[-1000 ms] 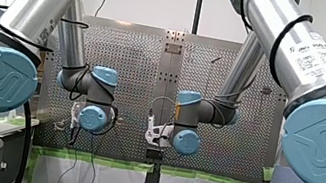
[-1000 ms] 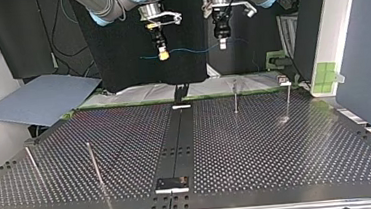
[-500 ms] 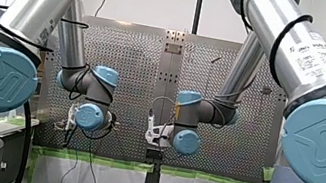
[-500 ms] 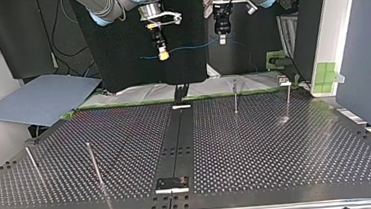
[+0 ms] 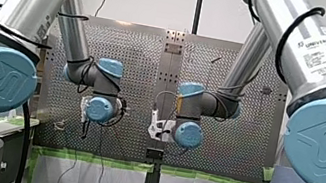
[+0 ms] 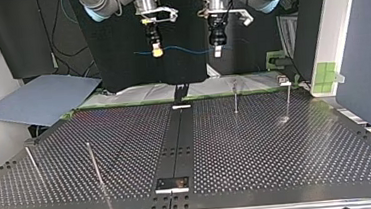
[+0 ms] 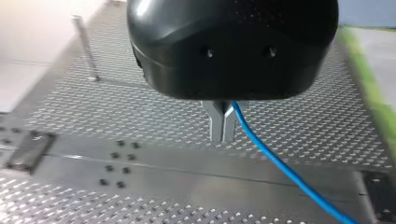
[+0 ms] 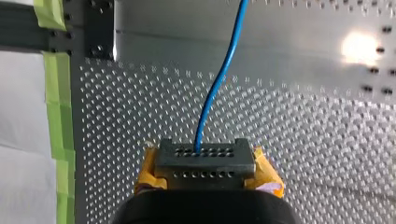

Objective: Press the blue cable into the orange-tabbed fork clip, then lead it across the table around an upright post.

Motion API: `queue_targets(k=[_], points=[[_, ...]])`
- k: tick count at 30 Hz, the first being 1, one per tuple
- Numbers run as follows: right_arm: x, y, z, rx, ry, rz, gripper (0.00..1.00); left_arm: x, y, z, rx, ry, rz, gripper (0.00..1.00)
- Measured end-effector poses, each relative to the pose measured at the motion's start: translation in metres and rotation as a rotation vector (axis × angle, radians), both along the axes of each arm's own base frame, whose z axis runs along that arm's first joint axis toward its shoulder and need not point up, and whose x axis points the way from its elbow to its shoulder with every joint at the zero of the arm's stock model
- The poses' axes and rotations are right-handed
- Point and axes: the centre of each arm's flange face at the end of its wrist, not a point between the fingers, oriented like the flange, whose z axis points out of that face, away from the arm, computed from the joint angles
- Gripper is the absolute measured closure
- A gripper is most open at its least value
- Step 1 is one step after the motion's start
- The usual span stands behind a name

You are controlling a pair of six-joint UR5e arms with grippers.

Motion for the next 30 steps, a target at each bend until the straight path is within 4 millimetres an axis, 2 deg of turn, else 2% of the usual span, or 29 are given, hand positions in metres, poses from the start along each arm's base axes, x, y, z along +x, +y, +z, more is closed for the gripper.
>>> queue_targets(k=[5,10,15,21,30], points=[[0.001,-0.007,0.012,-0.015,-0.057,-0.034,1.00,-0.002,0.017,-0.015,-0.040,0.018,0.008,1.00],[0.010,-0.015,0.005,-0.024,-0.102,-0.031,1.00,-0.008,0.035,-0.035,-0.068,0.056,0.012,1.00],[0.023,-0.024,-0.005,-0.038,-0.139,-0.004,1.00,-0.003,0.045,-0.050,-0.091,0.070,0.016,1.00],[0.037,-0.031,-0.021,-0.034,-0.155,0.027,1.00,0.011,0.057,-0.062,-0.097,0.062,0.035,1.00],[0.049,-0.039,-0.049,-0.010,-0.153,0.040,1.00,0.052,0.070,-0.072,-0.151,0.002,0.072,1.00]])
